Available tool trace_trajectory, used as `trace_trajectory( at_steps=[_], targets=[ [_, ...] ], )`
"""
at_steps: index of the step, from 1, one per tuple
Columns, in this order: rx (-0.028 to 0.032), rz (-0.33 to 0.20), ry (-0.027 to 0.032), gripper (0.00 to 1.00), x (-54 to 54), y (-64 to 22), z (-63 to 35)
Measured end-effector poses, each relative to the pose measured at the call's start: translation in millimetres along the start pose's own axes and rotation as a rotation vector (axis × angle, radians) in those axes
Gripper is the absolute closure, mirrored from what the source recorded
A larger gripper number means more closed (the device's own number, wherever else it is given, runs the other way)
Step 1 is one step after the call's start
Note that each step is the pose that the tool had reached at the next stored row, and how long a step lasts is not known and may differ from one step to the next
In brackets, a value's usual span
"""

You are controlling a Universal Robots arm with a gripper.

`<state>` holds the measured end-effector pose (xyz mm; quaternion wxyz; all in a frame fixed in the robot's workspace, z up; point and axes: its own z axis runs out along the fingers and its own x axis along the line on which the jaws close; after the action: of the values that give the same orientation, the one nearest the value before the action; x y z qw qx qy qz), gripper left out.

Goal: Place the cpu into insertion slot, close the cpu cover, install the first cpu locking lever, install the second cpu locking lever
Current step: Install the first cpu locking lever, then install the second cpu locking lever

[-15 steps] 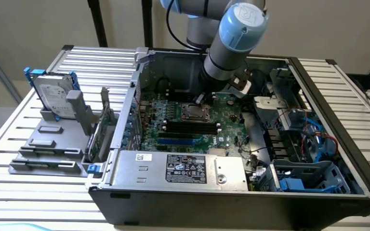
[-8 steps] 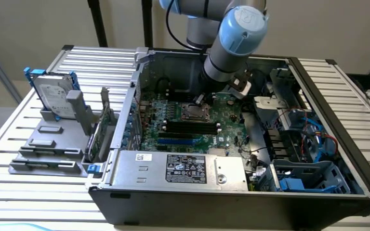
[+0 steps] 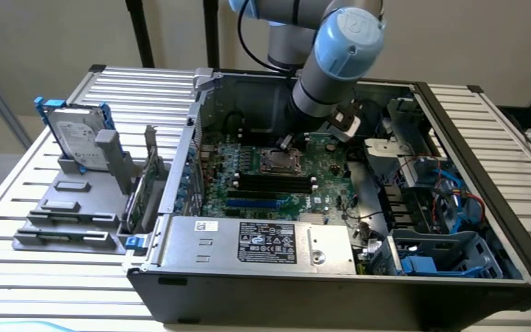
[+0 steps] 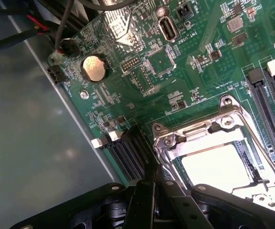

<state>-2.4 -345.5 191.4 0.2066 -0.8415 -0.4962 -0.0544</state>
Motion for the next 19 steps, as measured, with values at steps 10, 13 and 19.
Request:
trace_trajectory(
  at_steps=[10,13,19],
  targets=[
    [0.0005,0.000,0.0006,0.89,-8.1,-14.9,-4.3],
    [0.0004,0.000,0.0006,0.89,-8.4,-14.8,-4.4],
    [0.0004,0.000,0.0005,0.89,-8.7,-14.7,-4.6]
  ],
)
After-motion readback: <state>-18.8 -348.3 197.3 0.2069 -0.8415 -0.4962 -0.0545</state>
